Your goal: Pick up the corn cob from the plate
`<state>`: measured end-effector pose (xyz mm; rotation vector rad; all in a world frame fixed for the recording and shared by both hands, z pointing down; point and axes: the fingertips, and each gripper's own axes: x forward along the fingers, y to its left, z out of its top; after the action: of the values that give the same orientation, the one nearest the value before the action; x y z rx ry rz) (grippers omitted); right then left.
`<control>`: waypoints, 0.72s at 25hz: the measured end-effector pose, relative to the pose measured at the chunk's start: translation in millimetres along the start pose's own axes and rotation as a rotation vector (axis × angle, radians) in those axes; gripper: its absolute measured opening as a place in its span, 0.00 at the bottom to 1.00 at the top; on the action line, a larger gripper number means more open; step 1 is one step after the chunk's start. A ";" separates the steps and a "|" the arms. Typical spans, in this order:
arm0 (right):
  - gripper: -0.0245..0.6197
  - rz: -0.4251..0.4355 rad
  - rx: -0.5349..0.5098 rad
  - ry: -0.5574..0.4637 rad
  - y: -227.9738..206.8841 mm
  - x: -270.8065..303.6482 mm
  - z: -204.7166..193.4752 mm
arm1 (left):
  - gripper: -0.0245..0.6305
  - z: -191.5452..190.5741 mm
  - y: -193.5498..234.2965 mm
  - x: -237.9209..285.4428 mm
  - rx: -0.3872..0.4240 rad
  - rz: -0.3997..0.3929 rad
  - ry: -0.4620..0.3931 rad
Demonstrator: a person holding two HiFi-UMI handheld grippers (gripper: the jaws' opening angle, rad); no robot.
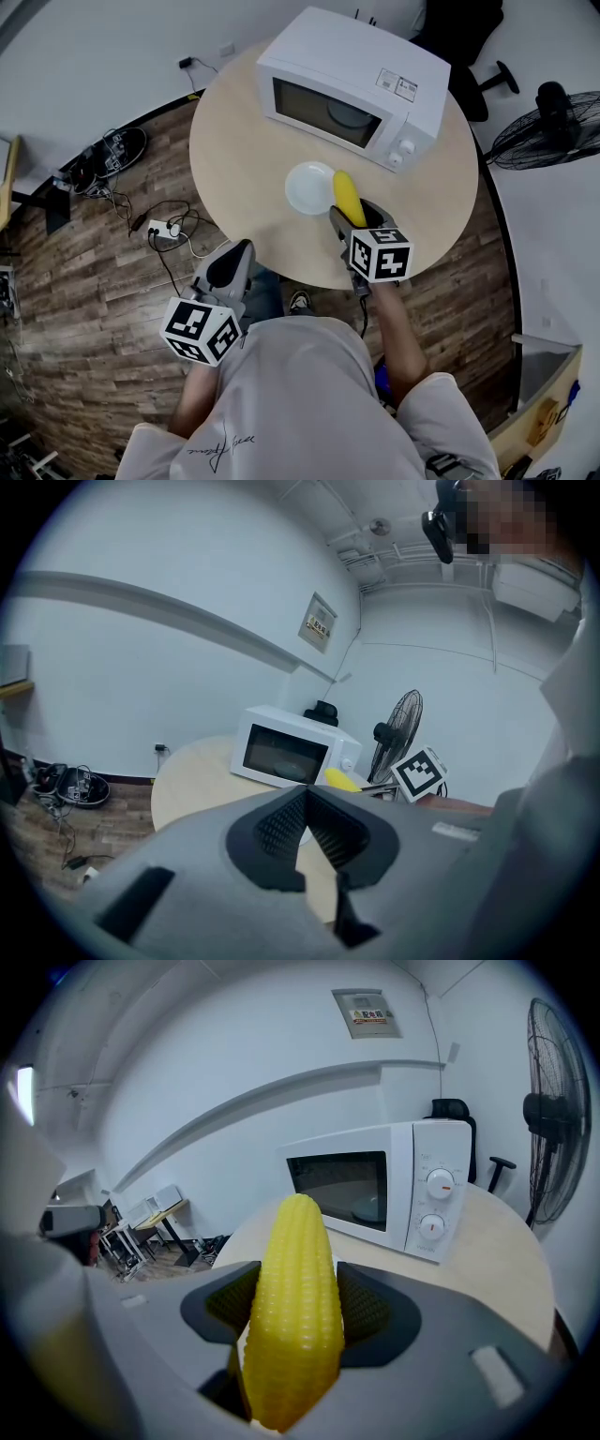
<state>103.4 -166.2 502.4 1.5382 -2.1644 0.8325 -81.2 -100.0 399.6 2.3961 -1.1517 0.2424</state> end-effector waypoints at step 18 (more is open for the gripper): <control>0.45 0.010 0.014 -0.081 9.4 -40.8 10.3 | 0.02 -6.3 -5.7 -1.0 0.008 -0.006 0.008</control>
<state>109.1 -140.9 468.0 1.5952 -2.2293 0.8029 -77.1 -93.2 402.9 2.4028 -1.1420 0.2551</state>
